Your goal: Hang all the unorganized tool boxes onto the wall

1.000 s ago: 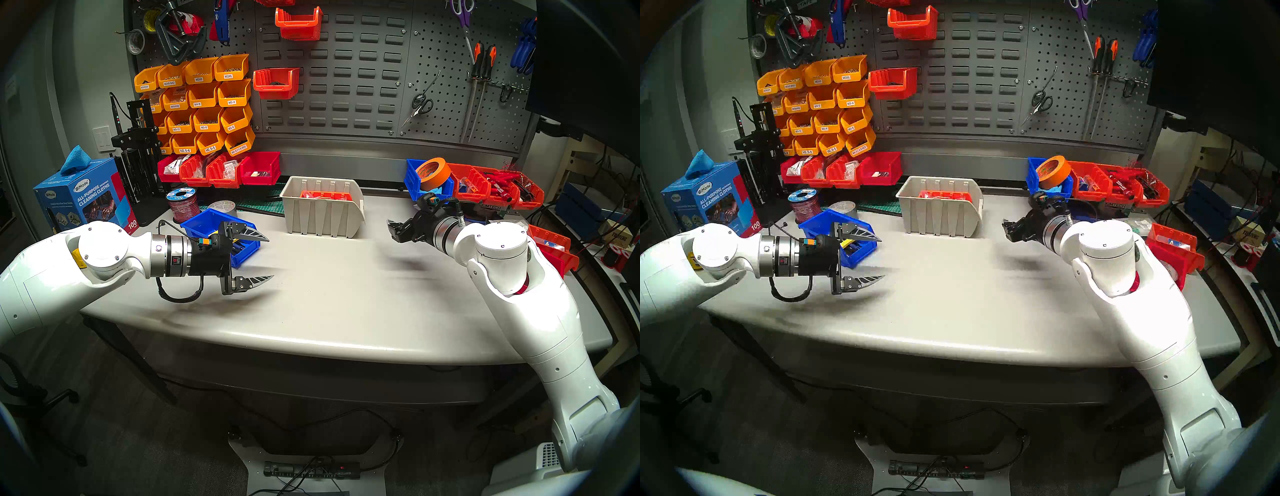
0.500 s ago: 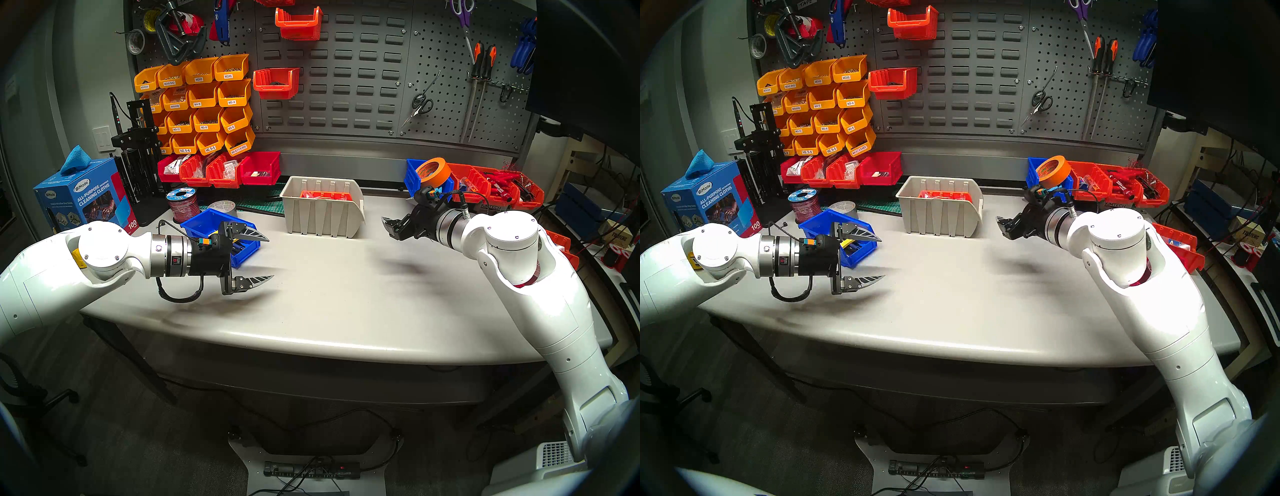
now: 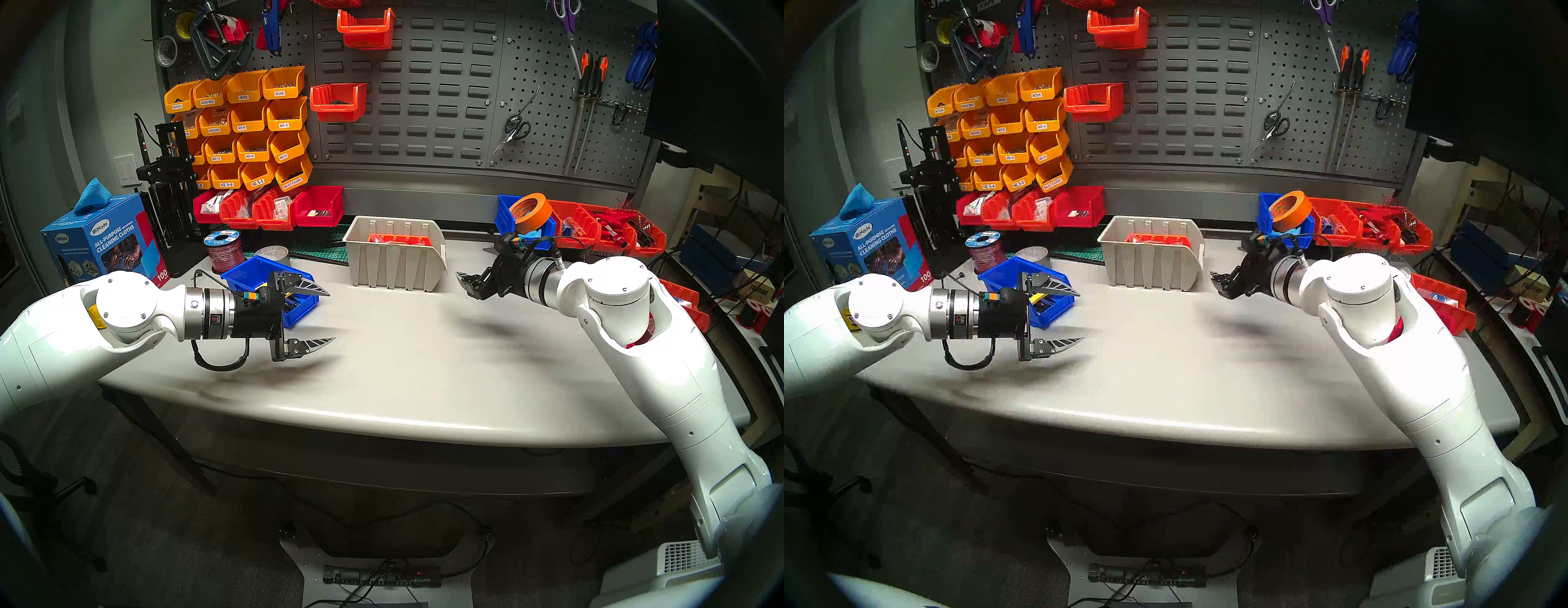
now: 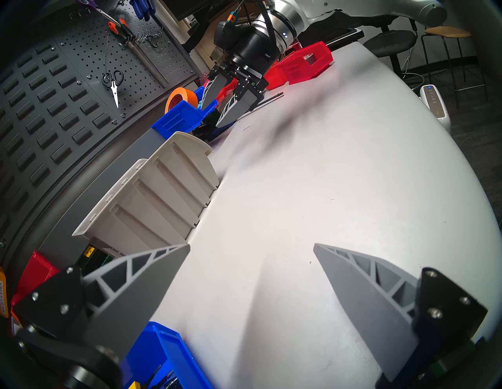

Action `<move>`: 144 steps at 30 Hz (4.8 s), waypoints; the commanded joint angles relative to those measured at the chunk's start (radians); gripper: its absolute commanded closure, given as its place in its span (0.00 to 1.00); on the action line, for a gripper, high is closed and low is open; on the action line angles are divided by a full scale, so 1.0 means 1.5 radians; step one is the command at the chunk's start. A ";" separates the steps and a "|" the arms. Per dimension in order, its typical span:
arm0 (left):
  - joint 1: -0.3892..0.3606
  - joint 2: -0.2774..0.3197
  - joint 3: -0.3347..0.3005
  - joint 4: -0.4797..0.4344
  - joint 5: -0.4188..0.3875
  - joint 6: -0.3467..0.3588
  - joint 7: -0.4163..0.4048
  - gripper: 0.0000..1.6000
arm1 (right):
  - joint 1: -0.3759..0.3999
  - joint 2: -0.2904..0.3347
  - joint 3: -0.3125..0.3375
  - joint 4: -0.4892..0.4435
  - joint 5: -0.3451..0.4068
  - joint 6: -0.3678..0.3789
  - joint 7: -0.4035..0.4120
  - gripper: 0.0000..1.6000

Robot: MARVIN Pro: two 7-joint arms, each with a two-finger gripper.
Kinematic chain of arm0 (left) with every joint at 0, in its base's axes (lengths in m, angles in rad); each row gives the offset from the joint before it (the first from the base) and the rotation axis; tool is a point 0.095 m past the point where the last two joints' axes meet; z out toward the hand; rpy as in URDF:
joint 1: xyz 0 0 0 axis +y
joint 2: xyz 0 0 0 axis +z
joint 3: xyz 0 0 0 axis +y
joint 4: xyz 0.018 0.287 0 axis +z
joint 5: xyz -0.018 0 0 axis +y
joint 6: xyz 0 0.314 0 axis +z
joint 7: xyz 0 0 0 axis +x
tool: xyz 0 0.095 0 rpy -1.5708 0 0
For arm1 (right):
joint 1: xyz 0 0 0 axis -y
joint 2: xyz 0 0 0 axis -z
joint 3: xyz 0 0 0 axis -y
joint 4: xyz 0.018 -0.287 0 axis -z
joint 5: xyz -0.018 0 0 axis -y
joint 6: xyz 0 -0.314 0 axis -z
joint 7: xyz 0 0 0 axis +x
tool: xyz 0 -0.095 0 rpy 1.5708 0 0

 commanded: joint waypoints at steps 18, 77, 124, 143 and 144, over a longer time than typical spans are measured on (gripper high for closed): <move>-0.007 0.001 -0.006 -0.001 -0.001 0.000 0.000 0.00 | 0.098 -0.040 -0.036 0.055 -0.025 -0.036 0.039 0.00; -0.007 0.001 -0.006 -0.001 -0.001 0.000 0.000 0.00 | -0.006 -0.057 0.008 -0.019 -0.003 0.005 -0.032 1.00; -0.007 0.001 -0.006 -0.001 -0.001 0.000 0.000 0.00 | -0.216 -0.003 0.044 -0.304 0.068 0.129 -0.084 0.00; -0.007 0.001 -0.006 -0.001 -0.001 0.000 0.000 0.00 | -0.138 -0.016 0.000 -0.243 0.041 0.089 -0.060 0.00; -0.007 0.001 -0.006 -0.001 -0.001 0.000 0.000 0.00 | -0.136 -0.016 0.001 -0.244 0.042 0.091 -0.058 0.00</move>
